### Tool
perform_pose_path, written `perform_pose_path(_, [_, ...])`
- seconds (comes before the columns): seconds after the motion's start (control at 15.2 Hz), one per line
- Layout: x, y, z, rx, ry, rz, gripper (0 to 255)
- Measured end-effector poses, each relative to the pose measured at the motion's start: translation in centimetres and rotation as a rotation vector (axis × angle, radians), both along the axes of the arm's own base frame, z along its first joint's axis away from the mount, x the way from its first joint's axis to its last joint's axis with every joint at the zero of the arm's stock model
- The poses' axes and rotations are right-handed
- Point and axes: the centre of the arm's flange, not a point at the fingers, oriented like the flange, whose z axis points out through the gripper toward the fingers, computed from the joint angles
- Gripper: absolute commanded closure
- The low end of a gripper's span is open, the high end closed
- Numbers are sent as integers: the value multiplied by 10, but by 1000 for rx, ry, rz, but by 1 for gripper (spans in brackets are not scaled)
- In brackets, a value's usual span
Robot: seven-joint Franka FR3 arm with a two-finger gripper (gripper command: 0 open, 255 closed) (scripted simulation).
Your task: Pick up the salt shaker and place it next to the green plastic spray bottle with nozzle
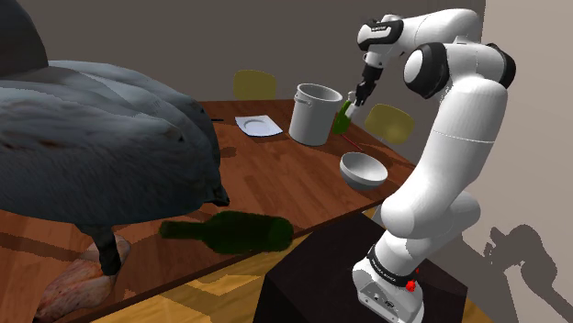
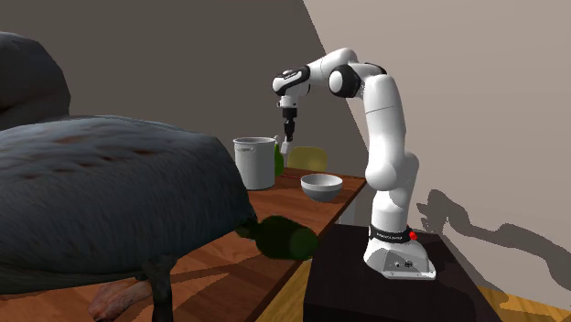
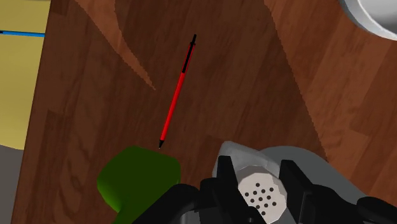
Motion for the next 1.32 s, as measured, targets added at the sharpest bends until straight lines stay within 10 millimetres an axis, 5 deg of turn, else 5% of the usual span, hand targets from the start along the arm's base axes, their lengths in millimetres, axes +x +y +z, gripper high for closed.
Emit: perform_pose_path(1.32, [-1, -1, -105, 0, 0, 0, 255])
